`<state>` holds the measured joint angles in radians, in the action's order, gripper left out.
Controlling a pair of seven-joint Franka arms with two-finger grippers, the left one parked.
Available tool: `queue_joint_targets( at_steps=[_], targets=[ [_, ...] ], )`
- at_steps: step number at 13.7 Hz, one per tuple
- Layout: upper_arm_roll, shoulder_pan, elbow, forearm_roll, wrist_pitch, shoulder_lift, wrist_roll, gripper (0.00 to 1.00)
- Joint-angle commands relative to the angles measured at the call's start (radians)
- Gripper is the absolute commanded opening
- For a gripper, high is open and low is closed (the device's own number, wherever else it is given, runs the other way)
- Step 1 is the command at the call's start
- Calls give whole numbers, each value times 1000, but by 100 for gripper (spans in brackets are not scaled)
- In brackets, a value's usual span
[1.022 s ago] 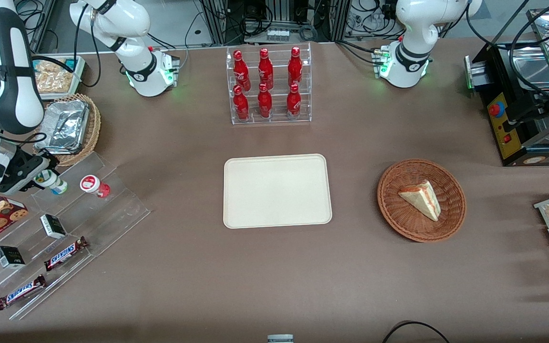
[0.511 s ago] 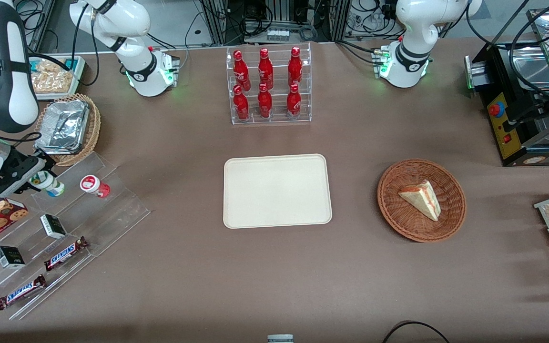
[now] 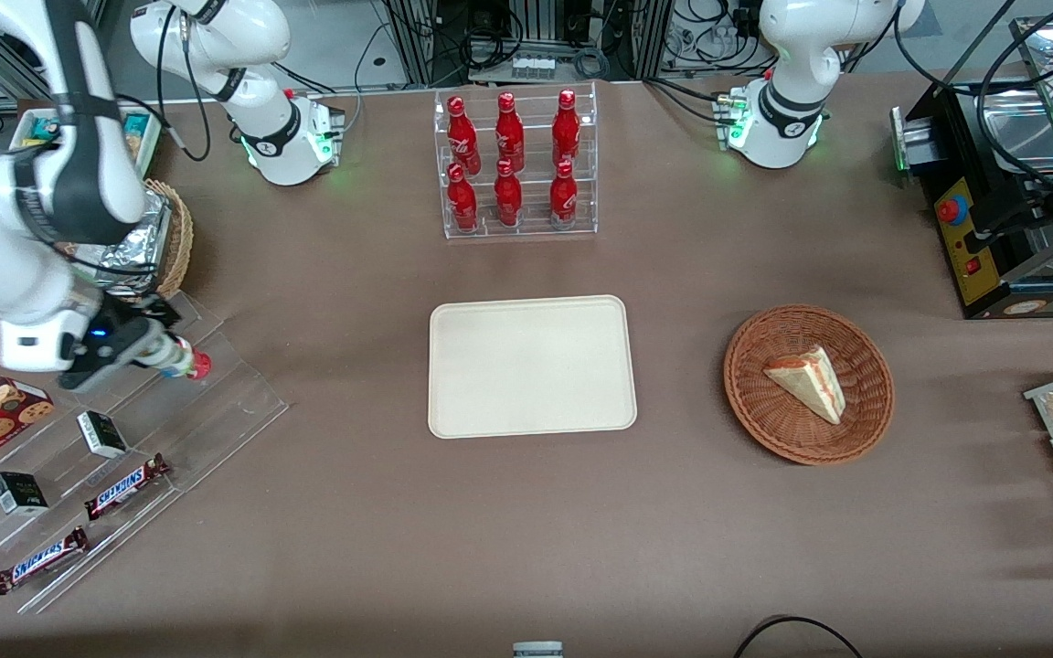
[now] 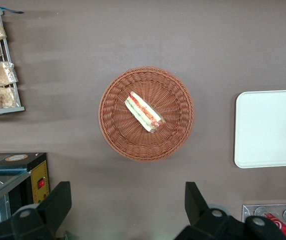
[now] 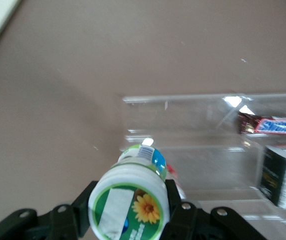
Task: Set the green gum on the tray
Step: 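Lift the gum tub and carry it over the cream tray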
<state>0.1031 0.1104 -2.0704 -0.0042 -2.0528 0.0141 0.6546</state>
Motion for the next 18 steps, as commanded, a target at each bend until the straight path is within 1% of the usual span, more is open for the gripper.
queue_joint_targets(
  at_steps=[1,3,6,7,8,10,11,13,15,18],
  targets=[
    [7,125,15,-5,22,21,-218,0],
    [7,225,16,0,11,59,-388,0],
    [7,354,91,49,-10,156,-597,0],
    [7,391,126,68,-12,193,-648,0],
    [9,414,160,110,-18,231,-691,0],
    [9,480,208,170,-76,300,-765,0],
    [9,506,228,190,-120,338,-823,0],
    [9,580,277,190,-197,413,-942,0],
    [9,636,366,188,-205,484,-1059,0],
    [9,670,449,187,-208,565,-1171,0]
  ],
)
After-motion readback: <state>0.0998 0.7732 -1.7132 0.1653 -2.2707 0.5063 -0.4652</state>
